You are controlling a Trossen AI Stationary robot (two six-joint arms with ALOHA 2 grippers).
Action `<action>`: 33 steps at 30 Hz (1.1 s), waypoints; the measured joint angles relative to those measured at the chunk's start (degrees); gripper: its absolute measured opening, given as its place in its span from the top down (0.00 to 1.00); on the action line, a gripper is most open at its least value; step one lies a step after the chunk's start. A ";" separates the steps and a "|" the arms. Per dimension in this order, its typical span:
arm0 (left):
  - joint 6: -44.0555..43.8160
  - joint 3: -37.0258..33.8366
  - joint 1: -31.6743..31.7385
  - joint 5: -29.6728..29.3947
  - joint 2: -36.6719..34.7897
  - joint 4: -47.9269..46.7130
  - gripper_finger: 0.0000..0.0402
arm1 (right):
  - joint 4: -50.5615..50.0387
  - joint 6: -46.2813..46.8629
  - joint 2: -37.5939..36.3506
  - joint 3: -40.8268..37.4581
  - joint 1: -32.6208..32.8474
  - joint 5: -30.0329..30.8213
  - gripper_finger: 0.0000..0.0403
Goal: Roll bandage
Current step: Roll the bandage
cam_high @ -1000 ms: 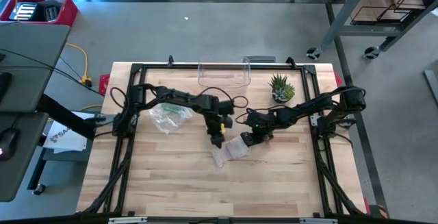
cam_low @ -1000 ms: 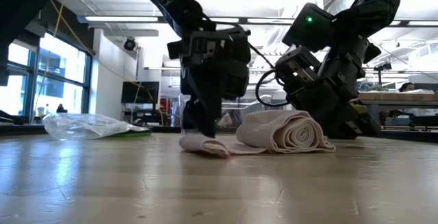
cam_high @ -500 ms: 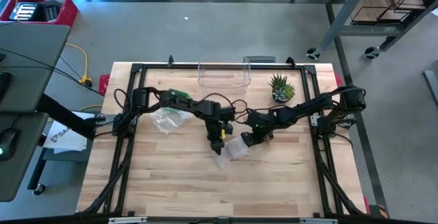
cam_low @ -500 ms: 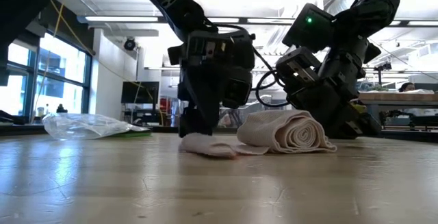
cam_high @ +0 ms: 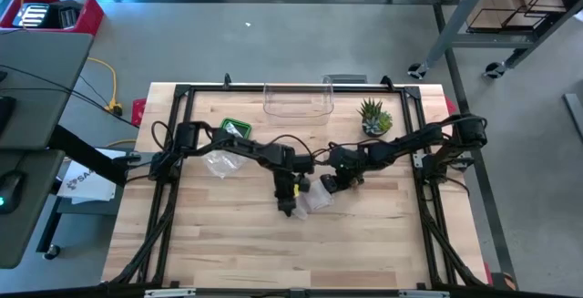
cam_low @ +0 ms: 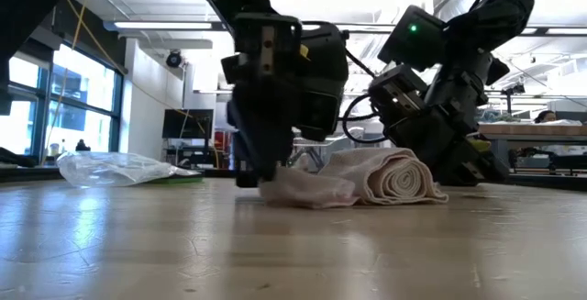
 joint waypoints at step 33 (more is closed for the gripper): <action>-0.61 0.02 -6.89 -35.62 -8.21 5.99 1.00 | -0.15 0.61 0.02 0.00 -0.08 0.19 1.00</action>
